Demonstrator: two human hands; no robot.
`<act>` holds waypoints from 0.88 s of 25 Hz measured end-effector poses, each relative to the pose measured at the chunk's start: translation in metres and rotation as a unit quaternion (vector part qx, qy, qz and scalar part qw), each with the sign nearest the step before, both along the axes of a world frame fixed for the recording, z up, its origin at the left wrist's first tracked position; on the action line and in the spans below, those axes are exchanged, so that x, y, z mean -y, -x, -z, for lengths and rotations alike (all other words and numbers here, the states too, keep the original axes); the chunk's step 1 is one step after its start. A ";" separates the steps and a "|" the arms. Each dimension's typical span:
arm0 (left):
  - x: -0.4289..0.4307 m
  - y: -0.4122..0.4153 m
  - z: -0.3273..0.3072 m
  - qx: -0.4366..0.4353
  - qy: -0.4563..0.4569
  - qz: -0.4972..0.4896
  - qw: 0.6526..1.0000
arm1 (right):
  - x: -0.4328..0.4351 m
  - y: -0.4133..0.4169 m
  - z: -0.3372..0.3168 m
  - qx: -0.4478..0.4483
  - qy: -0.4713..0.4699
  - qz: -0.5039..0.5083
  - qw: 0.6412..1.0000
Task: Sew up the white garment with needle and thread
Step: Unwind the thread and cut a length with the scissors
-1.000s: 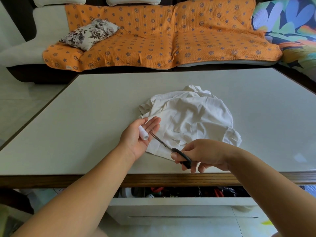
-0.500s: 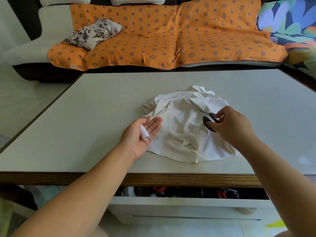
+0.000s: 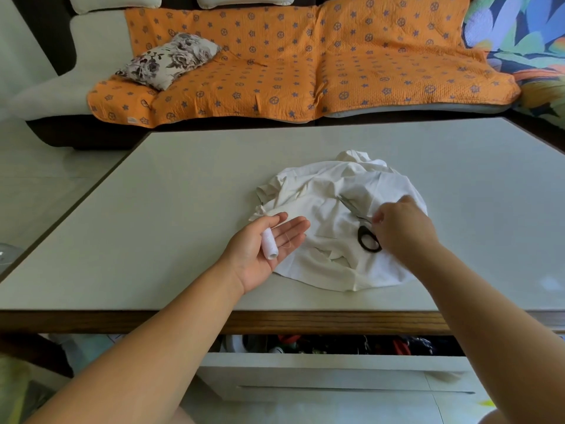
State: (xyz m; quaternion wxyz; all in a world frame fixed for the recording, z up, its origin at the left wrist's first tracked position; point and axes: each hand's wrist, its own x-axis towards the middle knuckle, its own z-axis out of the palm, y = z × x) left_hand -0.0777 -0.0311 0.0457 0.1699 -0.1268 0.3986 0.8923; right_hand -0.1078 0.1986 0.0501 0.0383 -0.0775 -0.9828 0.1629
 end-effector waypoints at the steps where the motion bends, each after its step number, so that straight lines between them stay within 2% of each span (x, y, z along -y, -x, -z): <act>1: 0.000 -0.001 0.000 0.000 -0.001 0.007 1.000 | 0.007 -0.003 -0.002 -0.049 0.042 -0.024 0.998; 2: -0.001 -0.001 -0.001 0.001 -0.003 0.017 1.000 | 0.017 -0.005 -0.004 -0.065 0.138 -0.069 0.986; 3: -0.001 -0.002 -0.002 0.002 -0.005 0.027 1.000 | 0.028 -0.011 -0.007 -0.030 0.275 -0.124 0.953; 4: -0.002 -0.003 -0.003 0.002 -0.007 0.037 0.999 | 0.039 -0.019 -0.009 0.048 0.411 -0.176 0.893; 5: -0.003 -0.005 -0.004 0.002 -0.005 0.048 0.999 | 0.049 -0.025 -0.008 0.121 0.489 -0.213 0.837; 6: -0.004 -0.006 -0.004 0.001 -0.003 0.056 0.998 | 0.055 -0.029 -0.006 0.170 0.519 -0.235 0.804; 7: -0.004 -0.007 -0.004 0.003 -0.002 0.059 0.998 | 0.059 -0.030 -0.002 0.197 0.533 -0.243 0.787; 11: 0.000 -0.009 -0.004 0.017 -0.025 0.054 0.998 | 0.057 -0.028 0.005 0.242 0.601 -0.205 0.733; 13: 0.001 -0.010 -0.005 0.020 -0.031 0.051 0.998 | 0.057 -0.028 0.005 0.244 0.565 -0.231 0.754; 17: 0.002 -0.008 -0.006 0.023 -0.029 0.026 0.999 | 0.053 -0.025 0.002 0.158 0.467 -0.183 0.850; 22: 0.005 -0.002 -0.006 0.040 -0.005 -0.029 0.999 | 0.037 -0.018 -0.008 0.051 0.413 -0.094 0.904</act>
